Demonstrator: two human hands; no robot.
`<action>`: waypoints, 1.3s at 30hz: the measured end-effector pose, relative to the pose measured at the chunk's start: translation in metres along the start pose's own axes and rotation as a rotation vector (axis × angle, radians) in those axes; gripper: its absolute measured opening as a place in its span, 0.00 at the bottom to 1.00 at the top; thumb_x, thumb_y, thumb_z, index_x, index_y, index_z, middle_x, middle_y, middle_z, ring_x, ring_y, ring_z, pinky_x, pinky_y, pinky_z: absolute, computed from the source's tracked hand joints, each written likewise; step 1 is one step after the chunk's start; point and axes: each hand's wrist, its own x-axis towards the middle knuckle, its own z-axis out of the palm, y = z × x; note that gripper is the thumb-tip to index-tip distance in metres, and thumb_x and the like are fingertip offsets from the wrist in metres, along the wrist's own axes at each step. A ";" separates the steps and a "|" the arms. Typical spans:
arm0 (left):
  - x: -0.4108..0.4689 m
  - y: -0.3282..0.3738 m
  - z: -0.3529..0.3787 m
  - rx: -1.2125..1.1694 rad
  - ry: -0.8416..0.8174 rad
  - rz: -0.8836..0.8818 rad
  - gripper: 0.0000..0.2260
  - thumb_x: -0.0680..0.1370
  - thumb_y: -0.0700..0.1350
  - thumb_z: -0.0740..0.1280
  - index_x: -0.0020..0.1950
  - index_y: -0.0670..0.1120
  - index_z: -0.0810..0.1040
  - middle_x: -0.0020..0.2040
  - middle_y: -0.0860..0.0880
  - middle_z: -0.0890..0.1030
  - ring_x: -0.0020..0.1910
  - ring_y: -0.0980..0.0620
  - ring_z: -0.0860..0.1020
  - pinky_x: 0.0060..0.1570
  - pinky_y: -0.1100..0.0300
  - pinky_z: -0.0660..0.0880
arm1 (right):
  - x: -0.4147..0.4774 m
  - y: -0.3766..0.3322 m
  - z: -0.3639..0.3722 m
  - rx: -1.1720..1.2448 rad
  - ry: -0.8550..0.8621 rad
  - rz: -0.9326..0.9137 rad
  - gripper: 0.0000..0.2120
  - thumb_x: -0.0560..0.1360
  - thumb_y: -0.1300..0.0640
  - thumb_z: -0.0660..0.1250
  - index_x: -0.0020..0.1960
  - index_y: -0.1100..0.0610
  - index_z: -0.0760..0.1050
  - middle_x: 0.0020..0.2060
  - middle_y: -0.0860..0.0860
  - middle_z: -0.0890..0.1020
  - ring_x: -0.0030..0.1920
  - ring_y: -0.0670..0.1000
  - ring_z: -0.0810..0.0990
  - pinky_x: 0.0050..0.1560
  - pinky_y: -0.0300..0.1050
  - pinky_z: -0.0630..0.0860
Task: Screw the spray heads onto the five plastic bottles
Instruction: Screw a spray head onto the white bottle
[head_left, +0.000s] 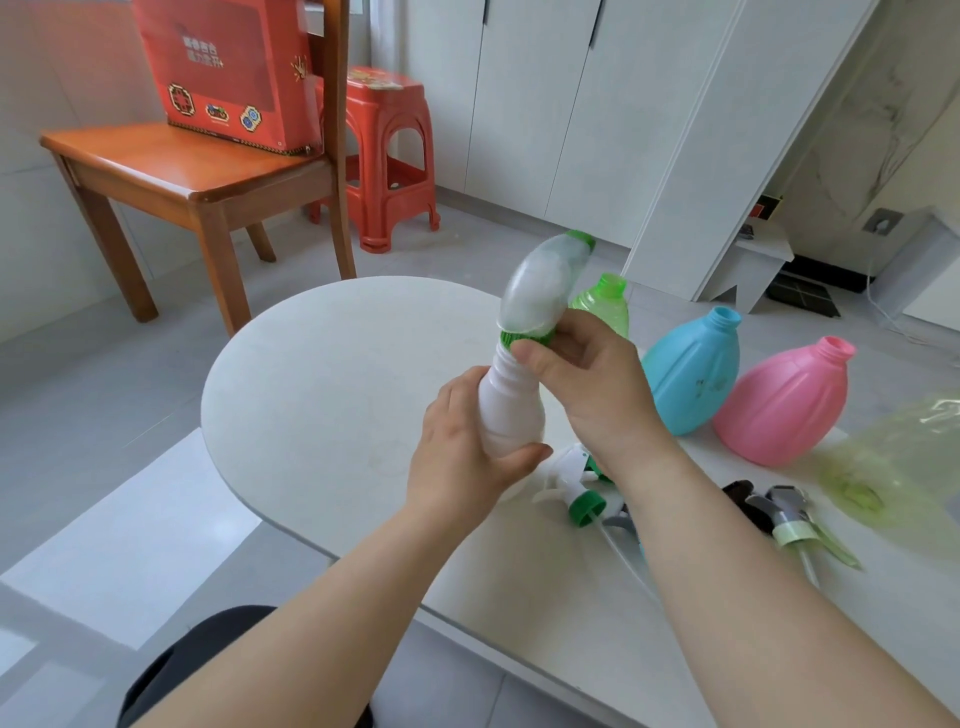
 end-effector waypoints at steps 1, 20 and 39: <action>0.000 0.000 0.000 0.005 -0.001 0.004 0.33 0.64 0.50 0.74 0.65 0.51 0.63 0.60 0.53 0.70 0.61 0.50 0.68 0.51 0.58 0.65 | 0.000 0.003 0.005 -0.036 0.070 0.000 0.12 0.67 0.61 0.71 0.39 0.49 0.69 0.36 0.43 0.76 0.33 0.33 0.76 0.37 0.24 0.69; 0.001 -0.002 -0.001 -0.051 -0.022 0.019 0.32 0.64 0.48 0.74 0.64 0.50 0.64 0.55 0.56 0.68 0.61 0.49 0.70 0.57 0.51 0.70 | -0.001 0.014 0.029 -0.012 0.312 -0.072 0.17 0.66 0.59 0.72 0.38 0.46 0.63 0.35 0.42 0.73 0.33 0.31 0.73 0.37 0.24 0.68; 0.004 -0.002 -0.002 -0.115 -0.057 -0.025 0.32 0.62 0.50 0.74 0.62 0.52 0.65 0.57 0.52 0.71 0.60 0.47 0.70 0.58 0.43 0.71 | -0.005 0.016 0.025 0.051 0.340 -0.116 0.14 0.66 0.60 0.72 0.37 0.46 0.68 0.36 0.40 0.77 0.35 0.33 0.76 0.40 0.24 0.70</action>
